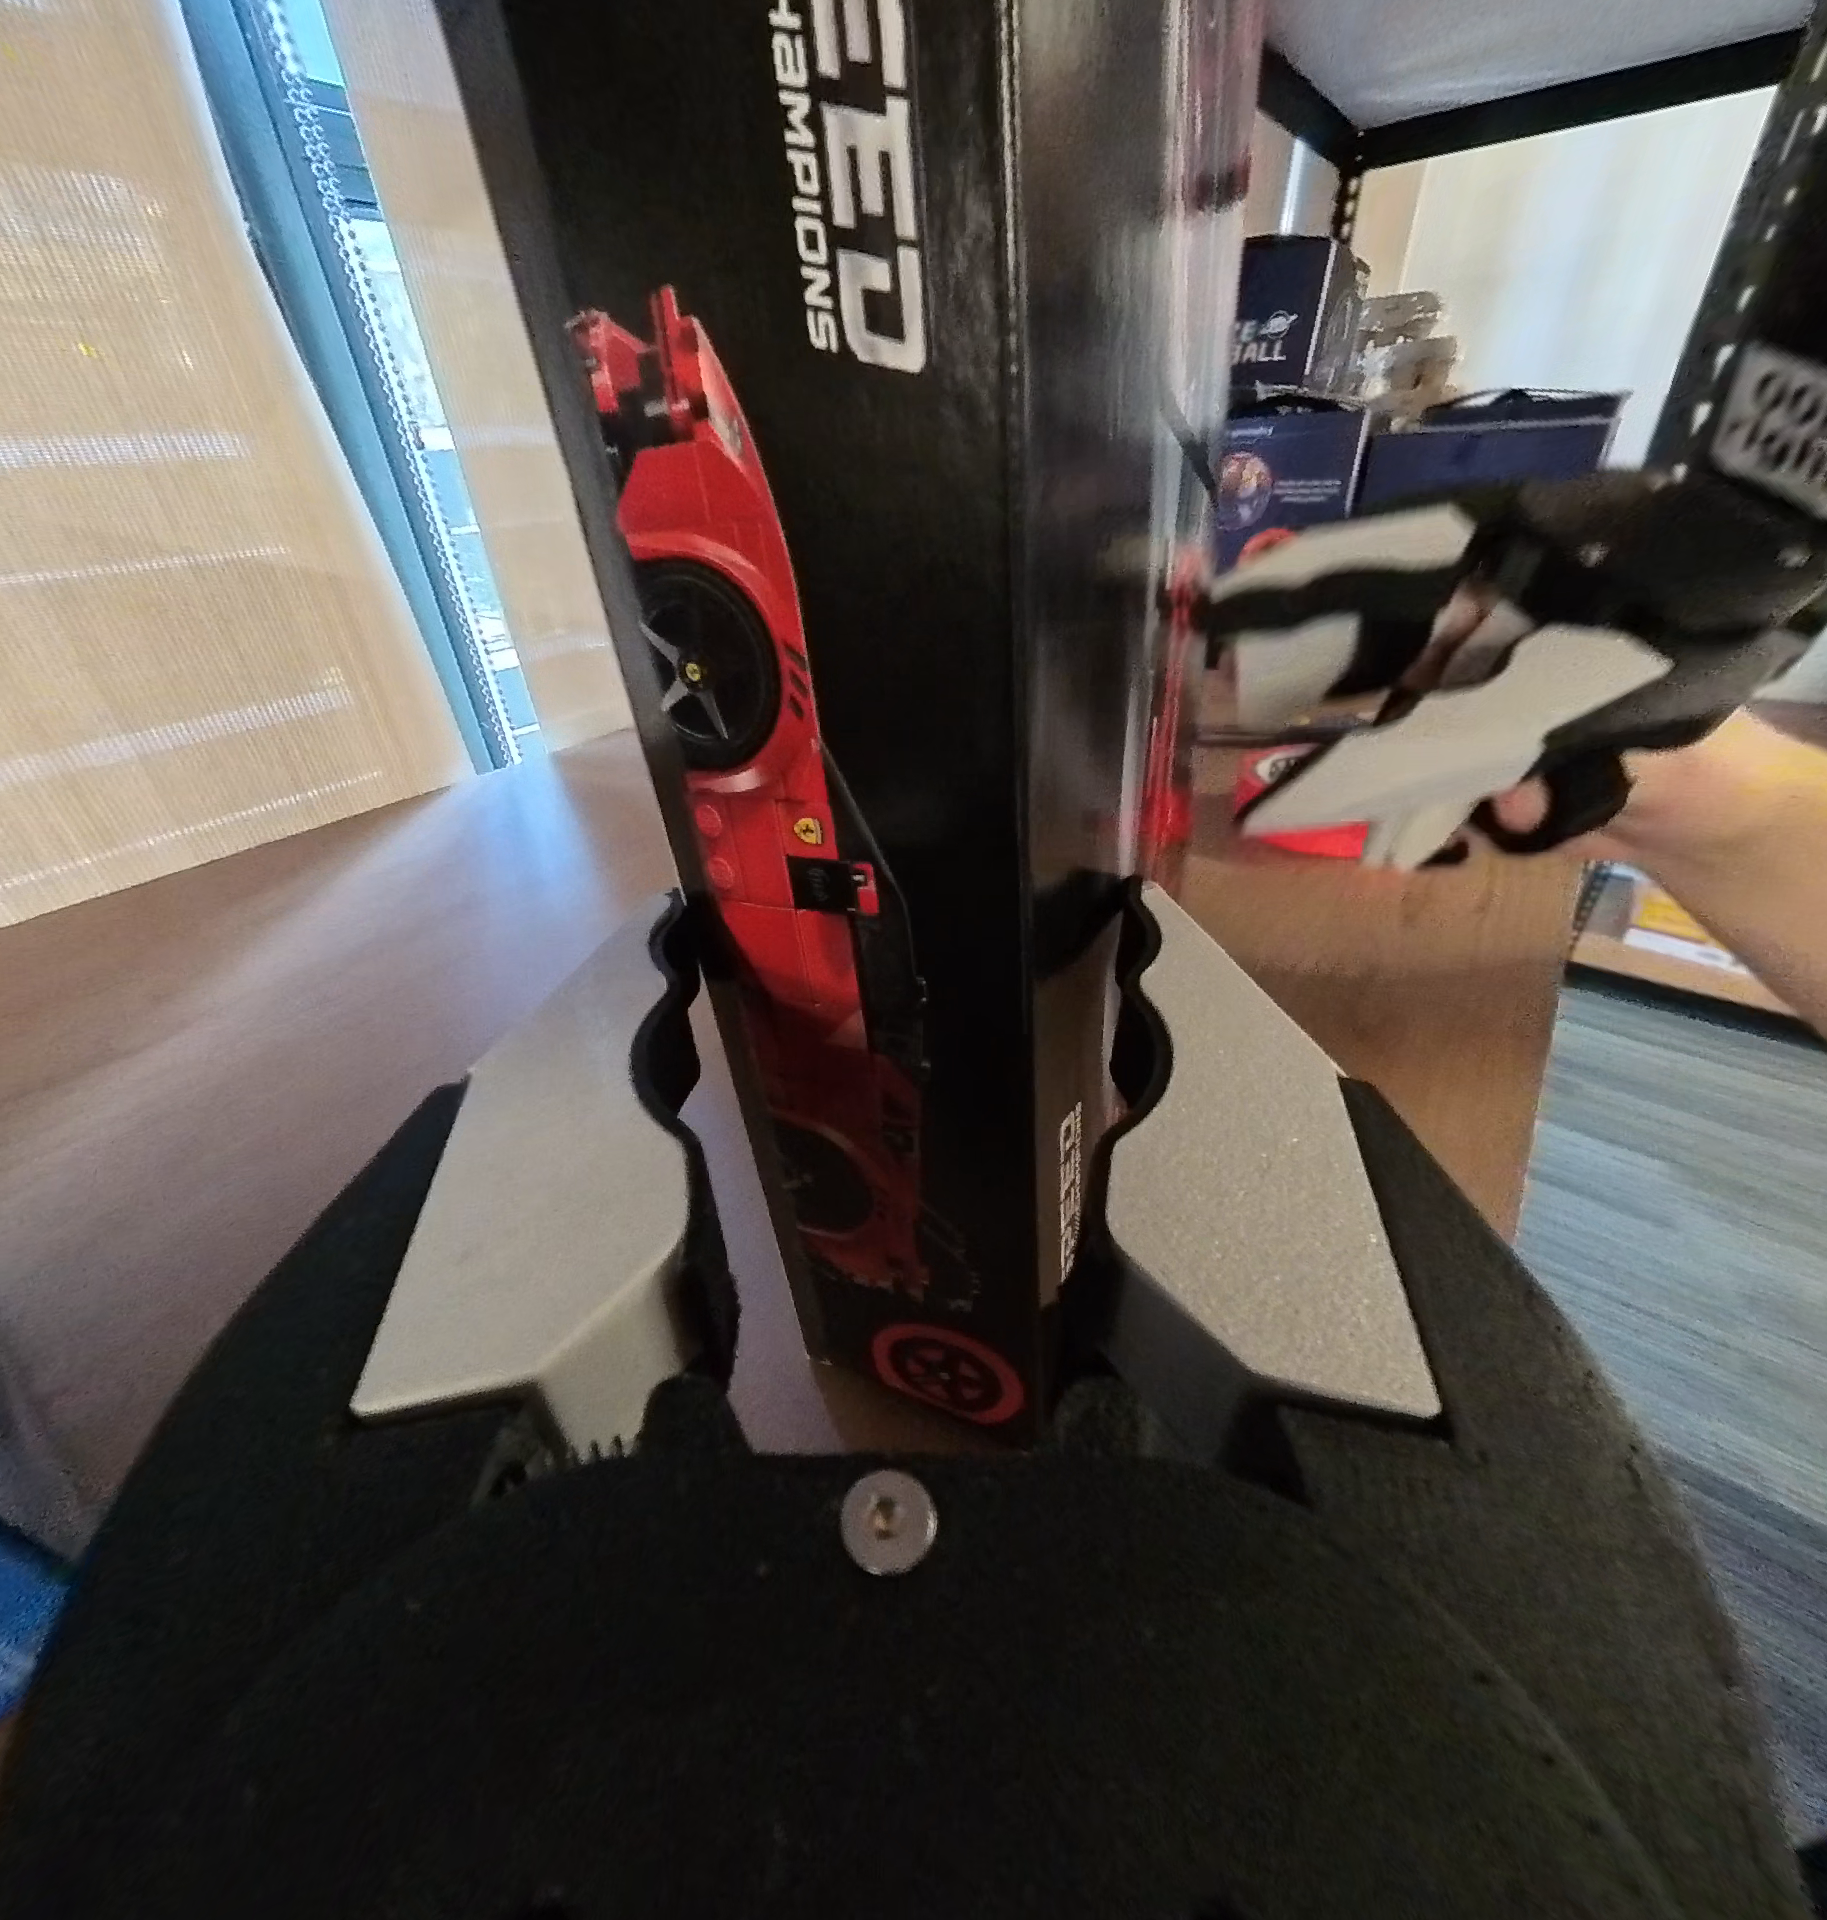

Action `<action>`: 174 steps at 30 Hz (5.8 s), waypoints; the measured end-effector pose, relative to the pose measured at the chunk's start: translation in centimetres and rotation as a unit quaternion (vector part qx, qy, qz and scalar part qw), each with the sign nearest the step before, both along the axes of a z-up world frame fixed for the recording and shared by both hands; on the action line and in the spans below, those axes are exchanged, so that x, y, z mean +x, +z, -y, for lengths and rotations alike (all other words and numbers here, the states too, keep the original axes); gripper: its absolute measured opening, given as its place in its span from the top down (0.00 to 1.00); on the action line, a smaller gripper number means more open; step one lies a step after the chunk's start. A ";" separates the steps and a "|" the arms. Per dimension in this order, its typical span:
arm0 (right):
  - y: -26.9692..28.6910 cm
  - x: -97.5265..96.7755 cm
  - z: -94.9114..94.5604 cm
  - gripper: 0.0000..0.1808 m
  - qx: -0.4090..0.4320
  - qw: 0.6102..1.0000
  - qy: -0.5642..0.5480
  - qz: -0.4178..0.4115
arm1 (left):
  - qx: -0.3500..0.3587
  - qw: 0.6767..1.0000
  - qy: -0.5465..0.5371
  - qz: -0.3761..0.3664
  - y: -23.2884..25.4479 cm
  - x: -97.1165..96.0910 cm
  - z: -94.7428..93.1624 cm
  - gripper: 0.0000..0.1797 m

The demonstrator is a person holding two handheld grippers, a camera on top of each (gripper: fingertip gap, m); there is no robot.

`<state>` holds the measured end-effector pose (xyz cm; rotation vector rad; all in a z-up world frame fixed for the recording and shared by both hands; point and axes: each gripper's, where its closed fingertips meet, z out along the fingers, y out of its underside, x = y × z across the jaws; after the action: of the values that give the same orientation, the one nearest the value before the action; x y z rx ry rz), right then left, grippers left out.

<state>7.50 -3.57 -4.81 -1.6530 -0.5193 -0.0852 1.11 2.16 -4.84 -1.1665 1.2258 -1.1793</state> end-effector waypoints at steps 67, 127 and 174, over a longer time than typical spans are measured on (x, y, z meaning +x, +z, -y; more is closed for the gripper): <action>4.3 -12.7 20.4 0.95 0.183 0.929 0.262 -0.186 | -0.286 0.884 -0.359 0.089 2.0 -12.8 22.0 0.85; -1.3 -16.3 15.2 0.96 -0.057 0.963 0.227 -0.136 | 0.336 0.919 -0.094 -0.183 4.0 -8.3 20.4 1.00; -3.8 -14.3 13.8 0.96 -0.145 0.955 0.157 -0.203 | 0.259 0.953 -0.027 -0.157 1.7 -6.2 19.1 1.00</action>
<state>-6.80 -17.37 -8.56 -1.7878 -0.4859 0.5802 -5.11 -16.97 -3.14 -0.9406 1.6925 -0.6542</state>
